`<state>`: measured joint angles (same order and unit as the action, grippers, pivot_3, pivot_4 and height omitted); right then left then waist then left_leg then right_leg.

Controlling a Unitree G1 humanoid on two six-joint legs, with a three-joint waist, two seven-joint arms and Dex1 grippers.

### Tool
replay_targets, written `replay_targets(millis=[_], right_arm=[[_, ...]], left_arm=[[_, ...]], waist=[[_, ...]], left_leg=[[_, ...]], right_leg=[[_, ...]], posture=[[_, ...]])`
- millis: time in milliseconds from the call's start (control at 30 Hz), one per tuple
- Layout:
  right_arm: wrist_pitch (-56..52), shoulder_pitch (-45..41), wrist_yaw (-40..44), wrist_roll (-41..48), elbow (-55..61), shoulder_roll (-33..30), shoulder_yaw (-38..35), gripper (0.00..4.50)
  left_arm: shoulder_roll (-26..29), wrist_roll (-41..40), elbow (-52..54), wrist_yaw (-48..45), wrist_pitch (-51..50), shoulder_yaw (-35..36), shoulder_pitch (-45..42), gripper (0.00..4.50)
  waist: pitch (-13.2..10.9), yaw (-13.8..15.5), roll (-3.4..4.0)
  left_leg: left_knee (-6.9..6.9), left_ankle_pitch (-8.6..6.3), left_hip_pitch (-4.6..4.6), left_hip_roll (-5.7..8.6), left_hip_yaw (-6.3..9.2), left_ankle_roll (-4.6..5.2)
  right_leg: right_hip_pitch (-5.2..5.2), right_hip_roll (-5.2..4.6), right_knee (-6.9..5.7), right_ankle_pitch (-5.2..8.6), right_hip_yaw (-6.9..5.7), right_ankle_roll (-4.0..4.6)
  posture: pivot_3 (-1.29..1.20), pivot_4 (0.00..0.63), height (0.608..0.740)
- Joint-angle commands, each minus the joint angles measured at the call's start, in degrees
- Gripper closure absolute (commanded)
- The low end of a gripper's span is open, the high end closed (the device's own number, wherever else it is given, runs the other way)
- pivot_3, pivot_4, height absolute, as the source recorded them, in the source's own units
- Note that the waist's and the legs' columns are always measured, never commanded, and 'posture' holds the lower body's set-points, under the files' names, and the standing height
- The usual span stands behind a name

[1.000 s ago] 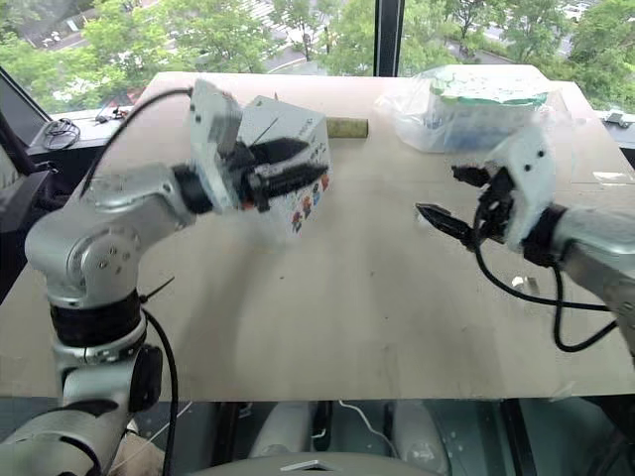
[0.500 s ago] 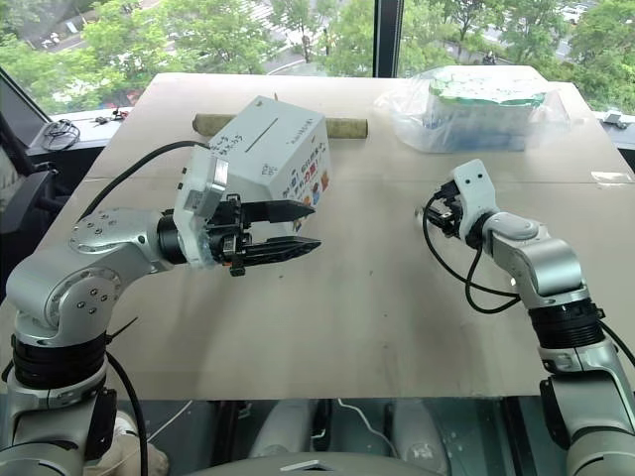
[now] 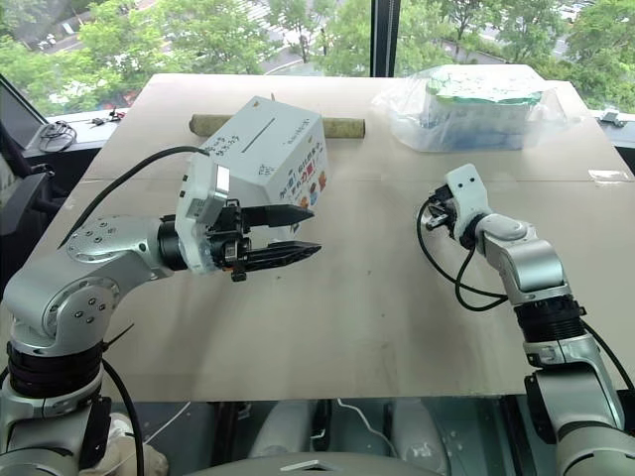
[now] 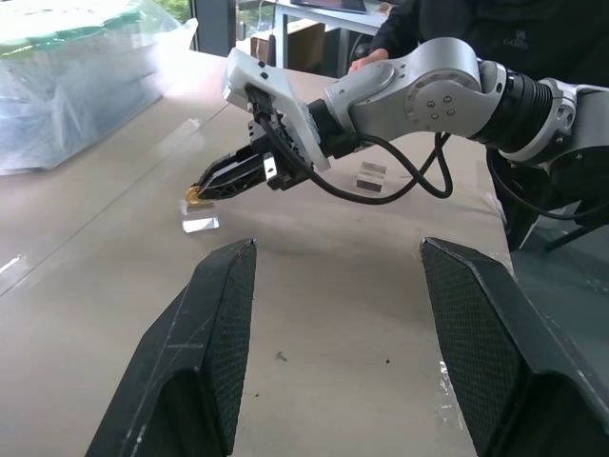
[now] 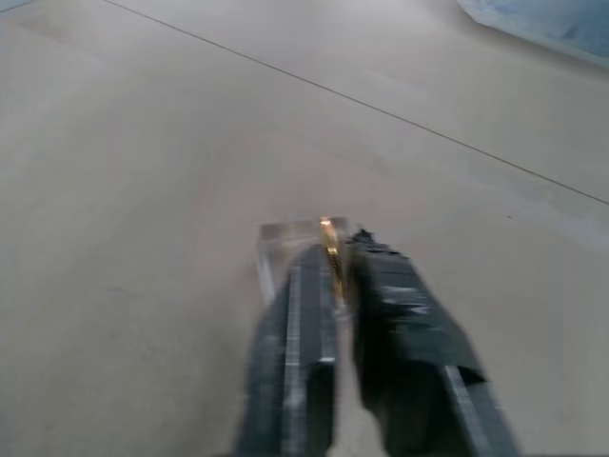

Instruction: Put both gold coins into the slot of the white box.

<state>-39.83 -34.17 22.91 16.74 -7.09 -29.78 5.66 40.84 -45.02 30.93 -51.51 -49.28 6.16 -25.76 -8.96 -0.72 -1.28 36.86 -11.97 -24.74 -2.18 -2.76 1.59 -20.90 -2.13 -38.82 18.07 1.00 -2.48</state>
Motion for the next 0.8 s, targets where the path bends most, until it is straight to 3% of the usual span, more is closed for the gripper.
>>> replay_targets(millis=[33, 267, 467, 600, 700, 800], right_arm=[[1.3, -1.2, 1.2, -1.0, -0.3, 0.0, -2.0, 4.48], [1.1, -0.3, 3.1, -0.4, 2.4, -0.7, -4.7, 4.48], [-3.2, -0.2, 4.8, 9.2, 8.9, 1.8, -13.9, 4.48], [-9.1, 0.5, 6.7, 19.1, 15.8, 2.6, -19.7, 4.48], [-19.0, 0.8, 7.6, 36.4, 25.0, 2.4, -25.6, 4.48], [-24.9, 0.2, 2.5, 52.2, 32.6, 1.8, -27.9, 4.48]], left_arm=[[0.5, -0.6, 1.7, 0.3, 1.6, 0.2, -0.3, 1.71], [0.0, -1.7, 1.3, 1.6, 1.2, 0.5, 0.3, 1.71], [-2.4, -7.7, -0.7, 6.2, -3.0, 2.5, -1.6, 1.71], [-3.6, -12.1, -2.9, 9.1, -5.1, 3.7, -3.3, 1.71], [-6.1, -18.9, -7.4, 13.8, -8.6, 6.1, -7.5, 1.71], [-7.9, -23.4, -11.2, 15.5, -10.2, 6.9, -11.0, 1.71]], waist=[[0.0, 0.0, 0.00], [0.0, 0.0, 0.00], [0.0, 0.1, 0.00], [0.0, 0.0, 0.01], [0.0, 0.2, 0.01], [0.0, 0.1, 0.01]], left_leg=[[0.00, 0.00, 0.00, 0.00, 0.00, 0.00], [0.00, 0.00, 0.00, 0.00, 0.00, 0.00], [-0.01, 0.00, -0.01, -0.01, 0.02, 0.00], [-0.03, -0.01, -0.01, -0.02, 0.05, 0.01], [-0.03, -0.08, -0.03, -0.03, 0.07, 0.13], [-0.03, -0.14, -0.03, -0.03, 0.10, 0.23]], right_leg=[[0.00, 0.00, 0.00, 0.00, 0.00, 0.00], [0.00, 0.00, -0.01, 0.00, -0.01, 0.00], [0.01, -0.02, 0.00, 0.00, -0.01, 0.00], [0.01, -0.02, -0.02, 0.00, -0.04, 0.00], [0.01, -0.06, -0.02, 0.00, -0.09, 0.00], [0.03, -0.12, -0.02, 0.00, -0.11, -0.01]], posture=[[0.00, 0.150, 0.740], [0.00, 0.150, 0.740], [0.00, 0.150, 0.740], [0.00, 0.150, 0.740], [0.00, 0.150, 0.740], [0.00, 0.150, 0.740]])
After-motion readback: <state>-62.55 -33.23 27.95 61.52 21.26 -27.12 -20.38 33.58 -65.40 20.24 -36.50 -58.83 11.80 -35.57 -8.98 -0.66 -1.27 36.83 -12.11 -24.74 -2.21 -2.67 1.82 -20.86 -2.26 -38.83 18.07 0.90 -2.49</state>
